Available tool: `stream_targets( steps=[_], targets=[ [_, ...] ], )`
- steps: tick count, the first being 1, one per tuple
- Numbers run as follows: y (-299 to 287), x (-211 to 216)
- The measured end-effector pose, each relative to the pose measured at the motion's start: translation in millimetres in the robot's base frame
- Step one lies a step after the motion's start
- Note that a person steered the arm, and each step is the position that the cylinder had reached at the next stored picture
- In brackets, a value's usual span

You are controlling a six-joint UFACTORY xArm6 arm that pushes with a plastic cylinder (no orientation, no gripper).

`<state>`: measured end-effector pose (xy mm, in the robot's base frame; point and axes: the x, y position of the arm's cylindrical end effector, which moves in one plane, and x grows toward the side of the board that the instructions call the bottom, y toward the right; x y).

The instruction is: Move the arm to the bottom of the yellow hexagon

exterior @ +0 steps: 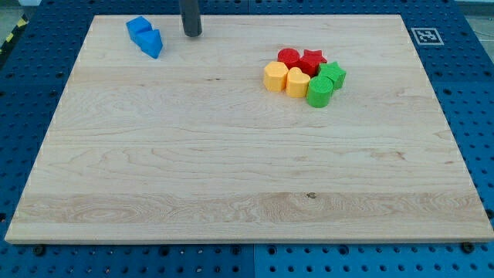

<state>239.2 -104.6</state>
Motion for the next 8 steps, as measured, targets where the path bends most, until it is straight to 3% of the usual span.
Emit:
stream_targets(
  steps=[1, 3, 6, 8],
  targets=[
    [0, 0],
    [8, 43],
    [13, 55],
    [33, 97]
  ],
)
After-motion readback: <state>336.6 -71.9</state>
